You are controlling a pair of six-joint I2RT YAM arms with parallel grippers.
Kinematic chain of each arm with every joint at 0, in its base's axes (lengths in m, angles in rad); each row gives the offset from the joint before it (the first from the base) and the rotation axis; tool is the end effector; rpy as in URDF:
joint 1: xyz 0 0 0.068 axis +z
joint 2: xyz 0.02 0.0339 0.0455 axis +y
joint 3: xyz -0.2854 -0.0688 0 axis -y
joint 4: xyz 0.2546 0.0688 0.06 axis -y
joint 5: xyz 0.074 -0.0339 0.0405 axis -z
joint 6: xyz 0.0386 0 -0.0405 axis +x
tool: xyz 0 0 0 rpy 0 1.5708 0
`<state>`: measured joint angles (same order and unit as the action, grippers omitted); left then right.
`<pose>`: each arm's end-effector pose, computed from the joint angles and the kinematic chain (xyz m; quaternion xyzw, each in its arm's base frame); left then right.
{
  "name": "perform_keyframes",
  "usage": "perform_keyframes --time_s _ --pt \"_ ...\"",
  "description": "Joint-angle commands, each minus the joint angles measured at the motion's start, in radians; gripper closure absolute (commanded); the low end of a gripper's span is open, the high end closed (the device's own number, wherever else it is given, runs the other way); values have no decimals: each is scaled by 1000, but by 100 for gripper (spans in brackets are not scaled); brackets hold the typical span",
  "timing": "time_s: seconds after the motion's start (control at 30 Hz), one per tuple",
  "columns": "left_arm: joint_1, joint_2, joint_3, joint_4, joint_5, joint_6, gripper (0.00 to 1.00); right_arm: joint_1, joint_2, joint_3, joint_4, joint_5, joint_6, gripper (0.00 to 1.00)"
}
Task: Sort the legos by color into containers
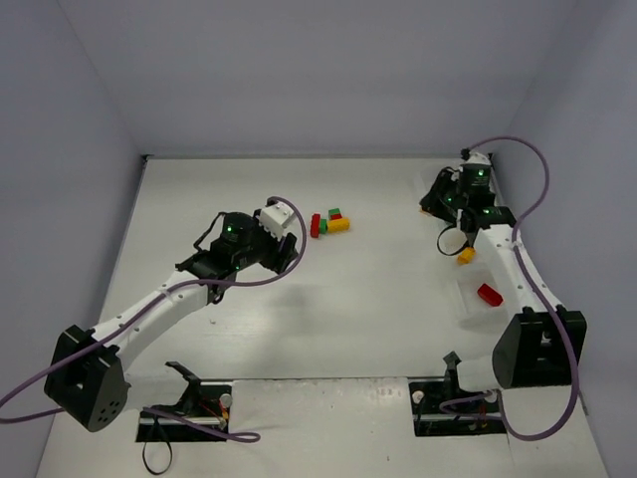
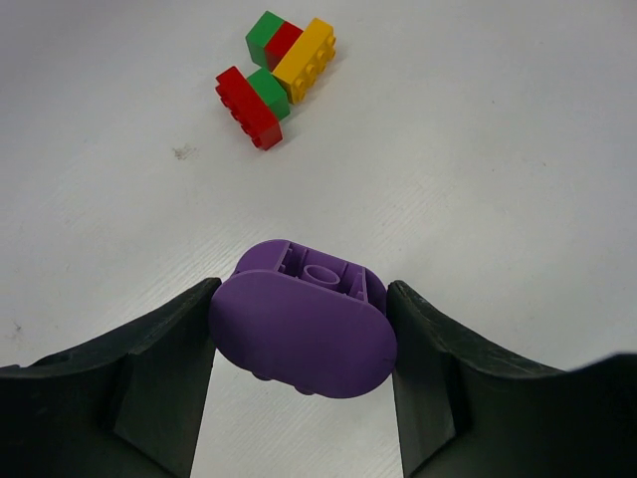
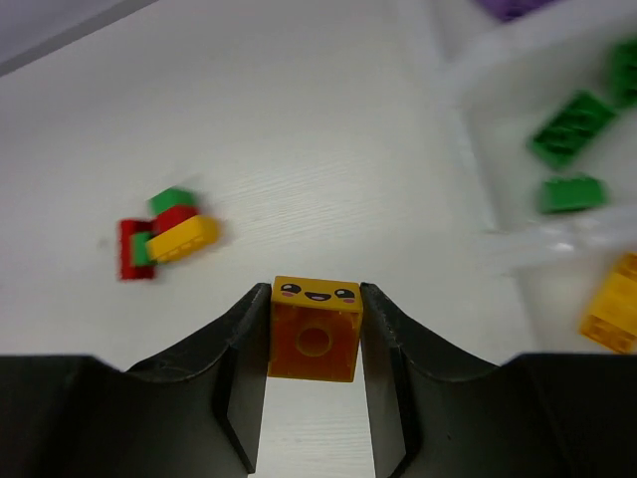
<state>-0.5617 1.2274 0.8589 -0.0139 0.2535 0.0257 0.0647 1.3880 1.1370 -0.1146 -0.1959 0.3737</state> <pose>0.2372 -0.1607 0.3049 0.3057 0.7663 -0.2481 0.5078 0.3329 0.0291 0.3490 0.0714 0.8187 0.2013 0.5330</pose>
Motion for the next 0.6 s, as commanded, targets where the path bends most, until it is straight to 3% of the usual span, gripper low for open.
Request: perform_keyframes --time_s 0.0,0.27,0.57 --pt "2 -66 11 31 -23 -15 99 -87 -44 -34 -42 285 45 99" --pt "2 -138 -23 34 -48 25 99 -262 63 -46 -48 338 108 98" --pt "2 -155 -35 37 -68 45 99 -276 169 -39 -48 398 128 97"
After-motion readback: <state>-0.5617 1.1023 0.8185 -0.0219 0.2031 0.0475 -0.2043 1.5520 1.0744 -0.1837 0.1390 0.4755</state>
